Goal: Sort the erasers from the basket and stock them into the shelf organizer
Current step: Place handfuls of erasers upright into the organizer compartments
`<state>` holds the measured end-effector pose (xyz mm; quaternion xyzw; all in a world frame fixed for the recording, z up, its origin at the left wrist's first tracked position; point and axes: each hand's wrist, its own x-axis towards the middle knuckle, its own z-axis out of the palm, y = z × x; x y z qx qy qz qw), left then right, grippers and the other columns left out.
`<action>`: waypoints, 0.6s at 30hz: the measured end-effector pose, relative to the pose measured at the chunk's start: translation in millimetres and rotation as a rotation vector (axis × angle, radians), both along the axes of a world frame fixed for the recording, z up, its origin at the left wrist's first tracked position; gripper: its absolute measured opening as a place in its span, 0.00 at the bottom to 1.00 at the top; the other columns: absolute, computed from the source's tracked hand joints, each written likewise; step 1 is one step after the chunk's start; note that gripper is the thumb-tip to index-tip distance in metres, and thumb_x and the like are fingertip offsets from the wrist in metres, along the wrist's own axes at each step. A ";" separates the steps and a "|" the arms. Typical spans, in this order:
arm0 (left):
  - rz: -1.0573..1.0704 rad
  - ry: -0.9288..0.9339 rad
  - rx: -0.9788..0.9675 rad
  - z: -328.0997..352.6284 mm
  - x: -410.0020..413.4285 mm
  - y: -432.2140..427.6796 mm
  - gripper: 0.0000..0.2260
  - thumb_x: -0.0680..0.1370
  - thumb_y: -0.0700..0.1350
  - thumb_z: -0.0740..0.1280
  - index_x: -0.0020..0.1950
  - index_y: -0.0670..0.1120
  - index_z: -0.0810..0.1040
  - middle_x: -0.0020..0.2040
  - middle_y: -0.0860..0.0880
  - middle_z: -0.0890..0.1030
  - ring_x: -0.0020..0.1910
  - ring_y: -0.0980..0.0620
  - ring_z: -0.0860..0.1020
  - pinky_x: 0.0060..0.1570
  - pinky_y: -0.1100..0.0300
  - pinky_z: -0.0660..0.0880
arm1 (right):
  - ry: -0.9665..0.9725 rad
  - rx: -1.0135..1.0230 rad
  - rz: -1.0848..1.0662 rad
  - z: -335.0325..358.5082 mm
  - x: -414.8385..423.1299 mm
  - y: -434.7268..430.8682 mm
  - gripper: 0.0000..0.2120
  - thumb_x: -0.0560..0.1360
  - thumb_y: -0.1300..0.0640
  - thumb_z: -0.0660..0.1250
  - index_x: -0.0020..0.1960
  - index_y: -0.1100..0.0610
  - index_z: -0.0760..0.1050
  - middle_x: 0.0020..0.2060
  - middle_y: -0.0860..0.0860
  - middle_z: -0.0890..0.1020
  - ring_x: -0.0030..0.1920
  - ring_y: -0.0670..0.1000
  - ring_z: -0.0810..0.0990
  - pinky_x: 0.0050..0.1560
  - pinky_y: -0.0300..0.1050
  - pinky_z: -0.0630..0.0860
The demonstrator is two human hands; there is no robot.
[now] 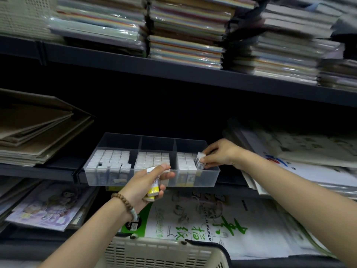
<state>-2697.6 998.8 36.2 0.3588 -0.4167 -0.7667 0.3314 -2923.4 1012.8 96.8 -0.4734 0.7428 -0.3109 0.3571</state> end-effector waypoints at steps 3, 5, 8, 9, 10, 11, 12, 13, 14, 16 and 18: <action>-0.011 -0.003 0.009 -0.2 0.5 -0.8 0.19 0.68 0.50 0.70 0.54 0.42 0.79 0.31 0.50 0.81 0.22 0.57 0.71 0.20 0.67 0.69 | -0.010 0.042 -0.027 -5.1 6.4 -1.9 0.16 0.71 0.68 0.71 0.57 0.70 0.74 0.50 0.63 0.80 0.41 0.55 0.82 0.36 0.38 0.81; -0.032 -0.006 0.021 0.1 0.6 -2.0 0.15 0.73 0.50 0.67 0.54 0.42 0.78 0.29 0.51 0.77 0.22 0.57 0.70 0.19 0.67 0.67 | -0.034 0.042 -0.070 -8.2 8.2 -3.7 0.14 0.72 0.68 0.70 0.57 0.69 0.73 0.54 0.64 0.79 0.44 0.55 0.81 0.36 0.38 0.81; -0.063 0.021 0.079 2.7 0.5 -2.5 0.15 0.80 0.51 0.60 0.55 0.40 0.76 0.28 0.50 0.74 0.21 0.56 0.69 0.18 0.66 0.66 | -0.059 0.050 -0.145 -13.5 9.2 -5.2 0.14 0.73 0.65 0.69 0.57 0.69 0.74 0.55 0.63 0.79 0.47 0.53 0.80 0.40 0.38 0.81; -0.071 0.050 0.111 4.2 0.7 -2.3 0.15 0.81 0.50 0.58 0.55 0.39 0.75 0.28 0.49 0.74 0.22 0.55 0.70 0.18 0.66 0.66 | -0.045 0.050 -0.162 -15.3 8.9 -5.7 0.14 0.73 0.64 0.69 0.57 0.69 0.75 0.55 0.62 0.79 0.47 0.53 0.80 0.44 0.39 0.81; -0.084 0.082 0.141 6.1 1.5 -1.8 0.15 0.81 0.49 0.57 0.55 0.39 0.74 0.29 0.48 0.74 0.22 0.54 0.70 0.19 0.65 0.67 | -0.034 0.044 -0.176 -16.5 8.8 -5.9 0.14 0.73 0.63 0.70 0.56 0.69 0.75 0.54 0.62 0.80 0.46 0.53 0.80 0.46 0.39 0.80; -0.103 0.110 0.163 7.8 2.4 -1.0 0.14 0.81 0.48 0.57 0.54 0.38 0.73 0.30 0.47 0.74 0.23 0.53 0.71 0.20 0.64 0.69 | -0.029 0.038 -0.184 -16.8 8.8 -5.6 0.15 0.73 0.63 0.70 0.56 0.69 0.76 0.53 0.62 0.80 0.43 0.52 0.81 0.42 0.37 0.80; -0.125 0.135 0.177 9.4 3.3 0.2 0.12 0.81 0.47 0.57 0.54 0.38 0.72 0.31 0.46 0.74 0.24 0.52 0.72 0.21 0.63 0.70 | -0.030 0.035 -0.187 -16.3 9.2 -4.6 0.15 0.72 0.64 0.71 0.56 0.69 0.76 0.52 0.61 0.80 0.39 0.50 0.80 0.37 0.34 0.80; -0.143 0.158 0.183 10.9 4.1 1.7 0.11 0.81 0.45 0.57 0.54 0.38 0.72 0.32 0.46 0.76 0.26 0.51 0.73 0.23 0.61 0.72 | -0.032 0.033 -0.186 -15.2 9.8 -3.2 0.15 0.72 0.63 0.71 0.56 0.69 0.76 0.51 0.61 0.81 0.37 0.49 0.79 0.33 0.32 0.79; -0.150 0.179 0.180 12.1 4.8 3.4 0.10 0.81 0.44 0.58 0.54 0.38 0.72 0.33 0.45 0.77 0.27 0.51 0.75 0.25 0.61 0.74 | -0.037 0.027 -0.182 -14.2 10.3 -1.3 0.15 0.72 0.63 0.71 0.56 0.69 0.76 0.51 0.61 0.81 0.37 0.49 0.80 0.33 0.32 0.79; -0.124 0.200 0.148 12.3 5.5 5.7 0.11 0.80 0.43 0.59 0.56 0.37 0.73 0.37 0.44 0.82 0.32 0.49 0.81 0.30 0.59 0.78 | -0.026 -0.034 -0.172 -13.4 11.1 3.9 0.15 0.73 0.62 0.71 0.57 0.67 0.76 0.52 0.61 0.81 0.44 0.52 0.81 0.42 0.38 0.81; -0.086 0.181 0.096 11.6 5.5 7.5 0.12 0.80 0.44 0.60 0.58 0.37 0.73 0.41 0.44 0.85 0.37 0.46 0.84 0.31 0.58 0.80 | 0.056 -0.187 -0.175 -11.2 14.9 12.9 0.12 0.74 0.60 0.70 0.56 0.64 0.77 0.51 0.59 0.80 0.49 0.54 0.81 0.47 0.43 0.80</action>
